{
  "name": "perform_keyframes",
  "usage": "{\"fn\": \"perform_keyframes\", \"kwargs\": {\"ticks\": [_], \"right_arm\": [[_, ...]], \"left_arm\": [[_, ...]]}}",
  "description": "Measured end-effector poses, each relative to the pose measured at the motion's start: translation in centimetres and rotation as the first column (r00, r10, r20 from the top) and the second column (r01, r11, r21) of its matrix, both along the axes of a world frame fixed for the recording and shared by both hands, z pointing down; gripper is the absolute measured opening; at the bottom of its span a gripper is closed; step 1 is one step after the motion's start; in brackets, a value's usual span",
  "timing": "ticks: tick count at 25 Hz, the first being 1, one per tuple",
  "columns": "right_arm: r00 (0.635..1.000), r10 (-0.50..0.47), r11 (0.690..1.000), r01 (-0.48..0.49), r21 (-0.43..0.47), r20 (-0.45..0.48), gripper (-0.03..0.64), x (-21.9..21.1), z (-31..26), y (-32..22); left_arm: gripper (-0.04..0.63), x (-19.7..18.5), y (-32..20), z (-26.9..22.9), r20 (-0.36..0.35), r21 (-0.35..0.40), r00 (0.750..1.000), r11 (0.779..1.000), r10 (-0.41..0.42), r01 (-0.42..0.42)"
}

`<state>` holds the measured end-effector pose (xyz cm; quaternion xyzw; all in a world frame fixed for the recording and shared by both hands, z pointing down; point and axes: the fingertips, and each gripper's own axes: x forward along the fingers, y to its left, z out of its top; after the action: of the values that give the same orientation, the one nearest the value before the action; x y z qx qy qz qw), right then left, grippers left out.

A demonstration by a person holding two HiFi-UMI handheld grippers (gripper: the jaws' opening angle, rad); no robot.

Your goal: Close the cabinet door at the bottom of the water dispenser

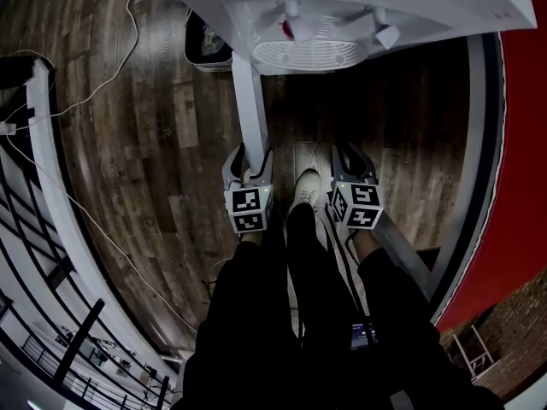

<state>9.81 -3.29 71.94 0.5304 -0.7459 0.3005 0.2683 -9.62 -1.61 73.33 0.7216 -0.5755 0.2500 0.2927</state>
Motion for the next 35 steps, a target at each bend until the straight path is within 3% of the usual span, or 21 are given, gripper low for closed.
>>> {"fn": "perform_keyframes", "kwargs": {"ticks": [2, 8, 14, 18, 23, 28, 31, 33, 35], "right_arm": [[1.000, 0.009, 1.000, -0.009, -0.004, 0.004, 0.087, 0.3, 0.0, -0.1], [0.999, 0.049, 0.999, -0.049, -0.013, 0.016, 0.091, 1.2, 0.2, -0.3], [0.993, 0.115, 0.993, -0.115, 0.008, 0.023, 0.091, 2.8, -0.4, -1.0], [0.986, 0.164, 0.986, -0.165, 0.011, 0.042, 0.101, 3.7, -0.6, -1.7], [0.989, 0.147, 0.988, -0.147, 0.035, 0.022, 0.101, 4.4, -0.6, -2.6], [0.984, 0.174, 0.984, -0.175, 0.039, 0.024, 0.098, 5.3, -0.7, -3.0], [0.986, 0.168, 0.985, -0.169, 0.037, 0.022, 0.095, 5.3, -0.8, -2.9], [0.985, 0.172, 0.984, -0.173, 0.040, 0.028, 0.092, 5.3, -0.9, -3.2], [0.985, 0.171, 0.984, -0.172, 0.039, 0.031, 0.091, 5.3, -0.8, -3.4]], "left_arm": [[0.281, 0.9, 0.1, 0.0, -0.016, -0.009, 1.000, 1.000, 0.020, -0.020], [0.287, 3.9, -0.4, -0.4, -0.107, -0.030, 0.994, 0.999, 0.030, -0.033], [0.299, 7.4, -1.5, -0.8, -0.189, -0.044, 0.975, 0.991, 0.114, -0.125], [0.318, 9.9, -2.5, -1.0, -0.214, -0.015, 0.945, 0.966, 0.248, -0.257], [0.331, 12.2, -4.0, -0.9, -0.256, 0.009, 0.904, 0.936, 0.342, -0.351], [0.357, 15.2, -6.2, -1.4, -0.318, 0.030, 0.843, 0.893, 0.434, -0.448], [0.385, 16.7, -7.6, -1.8, -0.320, 0.071, 0.809, 0.864, 0.493, -0.498], [0.407, 17.0, -9.4, -2.6, -0.311, 0.130, 0.800, 0.857, 0.514, -0.499], [0.411, 16.6, -11.6, -3.2, -0.314, 0.158, 0.807, 0.866, 0.499, -0.474]]}}
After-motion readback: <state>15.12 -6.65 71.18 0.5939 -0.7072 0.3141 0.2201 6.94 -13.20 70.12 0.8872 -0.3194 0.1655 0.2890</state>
